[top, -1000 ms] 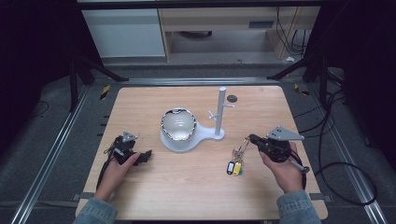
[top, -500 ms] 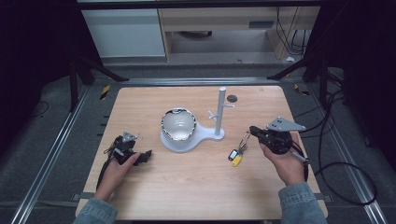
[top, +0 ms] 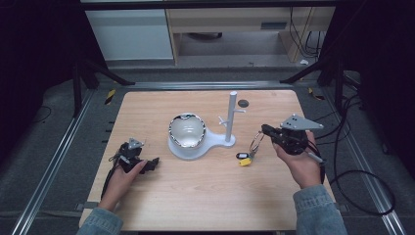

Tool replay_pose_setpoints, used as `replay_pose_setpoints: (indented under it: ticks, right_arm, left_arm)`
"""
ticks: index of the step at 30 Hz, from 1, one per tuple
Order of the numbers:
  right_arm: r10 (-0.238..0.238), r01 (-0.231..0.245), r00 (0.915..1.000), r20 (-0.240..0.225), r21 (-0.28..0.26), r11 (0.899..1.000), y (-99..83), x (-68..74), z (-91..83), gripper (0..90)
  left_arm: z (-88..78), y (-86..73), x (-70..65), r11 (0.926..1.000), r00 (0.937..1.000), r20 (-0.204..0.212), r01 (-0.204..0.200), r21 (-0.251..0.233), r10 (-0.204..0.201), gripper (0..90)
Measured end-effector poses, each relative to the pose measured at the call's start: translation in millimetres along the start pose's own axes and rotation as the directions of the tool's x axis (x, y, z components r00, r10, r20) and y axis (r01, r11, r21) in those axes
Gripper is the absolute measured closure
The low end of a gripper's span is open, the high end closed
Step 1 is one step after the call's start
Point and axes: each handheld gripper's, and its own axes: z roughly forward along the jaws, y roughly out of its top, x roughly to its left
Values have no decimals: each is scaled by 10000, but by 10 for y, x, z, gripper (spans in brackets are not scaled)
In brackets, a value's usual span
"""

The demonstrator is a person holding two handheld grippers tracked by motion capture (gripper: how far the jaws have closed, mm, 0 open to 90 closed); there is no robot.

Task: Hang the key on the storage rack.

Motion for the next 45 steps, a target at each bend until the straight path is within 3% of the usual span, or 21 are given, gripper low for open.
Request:
replay_pose_setpoints:
  ticks: [16, 45]
  right_arm:
    - [-257, 253, 9996, -121, -304, 9992, 266, 19, -11, 889]
    - [-376, 362, 9992, -163, -784, 9963, 559, 23, -16, 888]
  left_arm:
    - [-1, -1, -1, 10000, 10000, 0, 1, -2, -1, 0]
    - [-1, -1, -1, 10000, 10000, -2, -3, -1, 3, 0]
